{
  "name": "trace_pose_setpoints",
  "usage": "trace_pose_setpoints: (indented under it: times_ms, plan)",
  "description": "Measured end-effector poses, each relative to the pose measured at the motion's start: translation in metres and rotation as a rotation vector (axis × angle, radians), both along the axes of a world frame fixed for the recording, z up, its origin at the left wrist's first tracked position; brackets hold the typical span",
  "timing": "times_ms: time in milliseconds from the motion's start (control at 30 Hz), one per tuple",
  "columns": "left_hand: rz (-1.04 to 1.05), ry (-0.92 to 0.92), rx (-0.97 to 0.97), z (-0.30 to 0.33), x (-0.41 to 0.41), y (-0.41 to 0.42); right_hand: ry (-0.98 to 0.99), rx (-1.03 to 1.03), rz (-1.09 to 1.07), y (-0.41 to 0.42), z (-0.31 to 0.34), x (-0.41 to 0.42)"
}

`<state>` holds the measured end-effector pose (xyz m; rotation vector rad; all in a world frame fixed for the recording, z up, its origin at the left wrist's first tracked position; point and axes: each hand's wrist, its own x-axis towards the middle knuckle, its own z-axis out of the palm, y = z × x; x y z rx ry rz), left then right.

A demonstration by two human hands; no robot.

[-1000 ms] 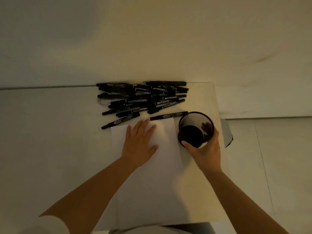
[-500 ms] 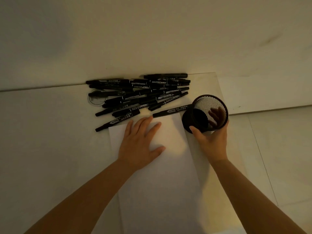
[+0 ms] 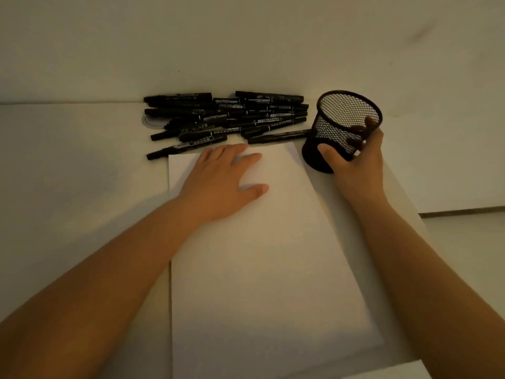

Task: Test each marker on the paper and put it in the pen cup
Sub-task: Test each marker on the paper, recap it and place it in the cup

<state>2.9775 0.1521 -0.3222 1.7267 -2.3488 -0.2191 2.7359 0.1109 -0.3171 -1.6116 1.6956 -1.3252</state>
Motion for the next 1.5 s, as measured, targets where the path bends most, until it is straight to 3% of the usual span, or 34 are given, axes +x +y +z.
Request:
trace_pose_setpoints:
  times_ms: [767, 967, 1067, 1267, 1500]
  plan:
    - [0.016, -0.019, 0.003, 0.001, -0.003, -0.006, -0.086, 0.02, -0.008, -0.002, 0.006, -0.005]
    - [0.11, 0.227, -0.15, 0.016, -0.016, -0.015, -0.094, 0.023, -0.009, 0.001, 0.007, -0.003]
    - [0.137, 0.099, -0.271, 0.022, -0.026, -0.035, -0.084, 0.033, -0.012, 0.006, 0.007, -0.004]
    - [0.138, -0.116, -0.281, 0.024, -0.04, -0.071, -0.067, 0.072, -0.068, 0.019, 0.001, -0.009]
    - [0.206, -0.08, -0.186, 0.026, -0.052, -0.08, -0.063, 0.078, -0.063, 0.022, 0.005, -0.009]
